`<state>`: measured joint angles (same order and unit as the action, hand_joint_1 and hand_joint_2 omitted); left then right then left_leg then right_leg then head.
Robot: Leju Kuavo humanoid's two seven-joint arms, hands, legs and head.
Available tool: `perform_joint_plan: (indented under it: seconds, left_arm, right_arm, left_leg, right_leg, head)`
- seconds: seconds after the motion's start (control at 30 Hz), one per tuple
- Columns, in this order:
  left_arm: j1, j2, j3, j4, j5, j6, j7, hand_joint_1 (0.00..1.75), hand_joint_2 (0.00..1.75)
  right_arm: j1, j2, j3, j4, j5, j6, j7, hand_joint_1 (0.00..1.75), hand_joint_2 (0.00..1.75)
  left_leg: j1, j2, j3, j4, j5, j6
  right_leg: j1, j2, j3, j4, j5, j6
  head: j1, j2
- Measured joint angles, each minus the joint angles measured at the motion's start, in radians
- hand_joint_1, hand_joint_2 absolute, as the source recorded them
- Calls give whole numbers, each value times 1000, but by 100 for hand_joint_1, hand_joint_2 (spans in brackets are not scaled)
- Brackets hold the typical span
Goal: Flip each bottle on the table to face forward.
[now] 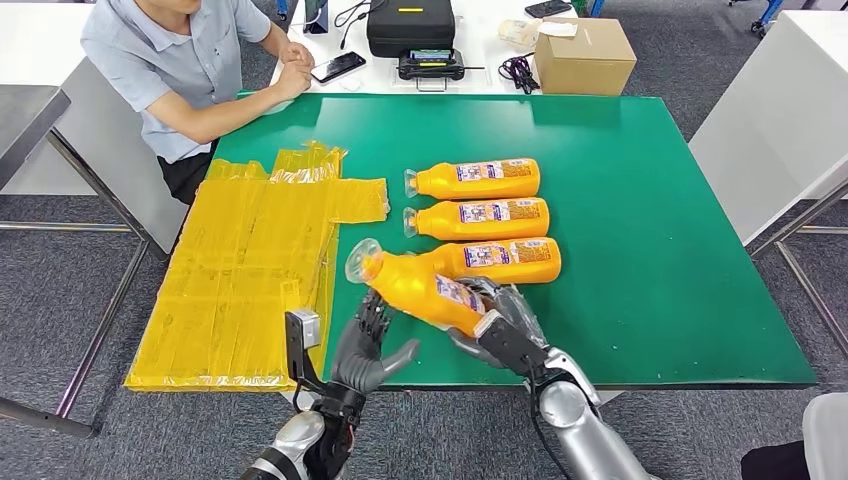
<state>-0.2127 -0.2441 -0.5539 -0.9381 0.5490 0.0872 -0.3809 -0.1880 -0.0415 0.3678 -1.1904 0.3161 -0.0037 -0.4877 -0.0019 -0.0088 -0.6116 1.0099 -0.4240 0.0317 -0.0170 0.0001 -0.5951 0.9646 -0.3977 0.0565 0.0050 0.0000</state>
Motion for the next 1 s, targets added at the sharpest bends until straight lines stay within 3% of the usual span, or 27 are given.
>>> perform_joint_plan:
  seconds: [0.1, 0.67, 0.77, 0.9, 1.0]
  left_arm:
    - [-25, -3, 4, 3, -32, 68, -63, 0, 175]
    - [-42, -17, 29, 7, 9, 62, -76, 0, 175]
    - [-42, -19, 34, 6, 10, 69, -89, 0, 175]
    - [-37, -22, 41, -5, 51, 27, -42, 0, 175]
    - [-25, -31, 47, -26, 82, -30, 5, 0, 175]
  right_arm:
    - [-6, 7, 45, -1, -3, 14, -5, 139, 175]
    - [-33, 17, 108, -1, -18, 31, -5, 127, 175]
    - [-36, 18, 116, -1, -23, 32, -4, 117, 175]
    - [-37, 18, 118, -1, -32, 34, -3, 95, 175]
    - [-40, 21, 118, 2, -43, 42, -3, 112, 175]
  left_leg:
    - [0, 0, 0, 0, 0, 0]
    - [0, 0, 0, 0, 0, 0]
    - [0, -1, 0, 0, 0, 0]
    - [0, -1, -1, 0, 0, 0]
    - [0, -1, -1, 0, 0, 0]
  right_leg:
    - [0, 0, 0, 0, 0, 0]
    - [0, 0, 0, 0, 0, 0]
    - [0, 0, 0, 0, 0, 0]
    - [0, 0, 0, 0, 0, 0]
    - [0, 0, 0, 0, 0, 0]
  head:
    - [0, 0]
    - [0, 0]
    - [0, 0]
    - [0, 0]
    - [0, 0]
